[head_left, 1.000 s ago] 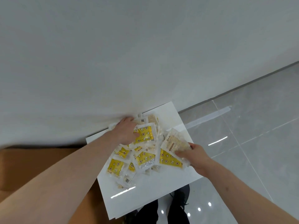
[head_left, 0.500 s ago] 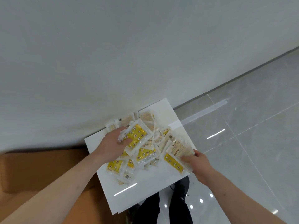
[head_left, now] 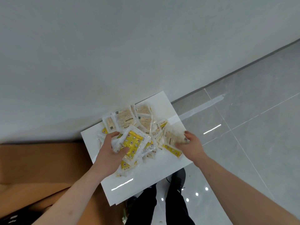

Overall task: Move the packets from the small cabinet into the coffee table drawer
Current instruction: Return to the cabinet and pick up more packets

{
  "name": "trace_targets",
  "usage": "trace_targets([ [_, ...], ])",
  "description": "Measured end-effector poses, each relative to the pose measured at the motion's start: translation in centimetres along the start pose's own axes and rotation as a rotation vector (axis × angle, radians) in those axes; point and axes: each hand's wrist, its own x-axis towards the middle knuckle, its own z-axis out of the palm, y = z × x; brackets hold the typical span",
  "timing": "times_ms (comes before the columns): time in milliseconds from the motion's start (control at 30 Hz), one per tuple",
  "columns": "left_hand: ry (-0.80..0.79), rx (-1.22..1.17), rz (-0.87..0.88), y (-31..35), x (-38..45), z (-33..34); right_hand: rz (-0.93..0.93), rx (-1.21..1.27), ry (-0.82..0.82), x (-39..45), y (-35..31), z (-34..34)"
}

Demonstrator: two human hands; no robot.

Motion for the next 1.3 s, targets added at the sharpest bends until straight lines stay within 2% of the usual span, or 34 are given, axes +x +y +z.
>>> trace_targets([
  [200, -0.004, -0.006, 0.023, 0.7, 0.4, -0.4, 0.055, -0.067, 0.022, 1.8, -0.1, 0.8],
  [433, -0.007, 0.027, 0.021, 1.2, -1.0, -1.3, 0.110, -0.027, 0.061, -1.5, 1.1, -0.3],
  [700, -0.033, 0.061, 0.029, 0.5, -1.0, -1.2, 0.096, -0.094, 0.040, 0.1, 1.2, 0.6],
  [900, -0.046, 0.093, 0.029, 0.9, -1.1, -0.2, 0.028, -0.133, 0.120, 0.9, 1.9, 2.0],
  [1167, -0.050, 0.127, 0.001, 1.2, -1.4, 0.0, 0.128, -0.208, 0.012, 0.8, 1.5, 2.0],
  [1300, -0.045, 0.114, 0.007, 1.0, -2.0, -0.5, 0.221, -0.137, -0.041, 0.0, 2.7, 1.5],
])
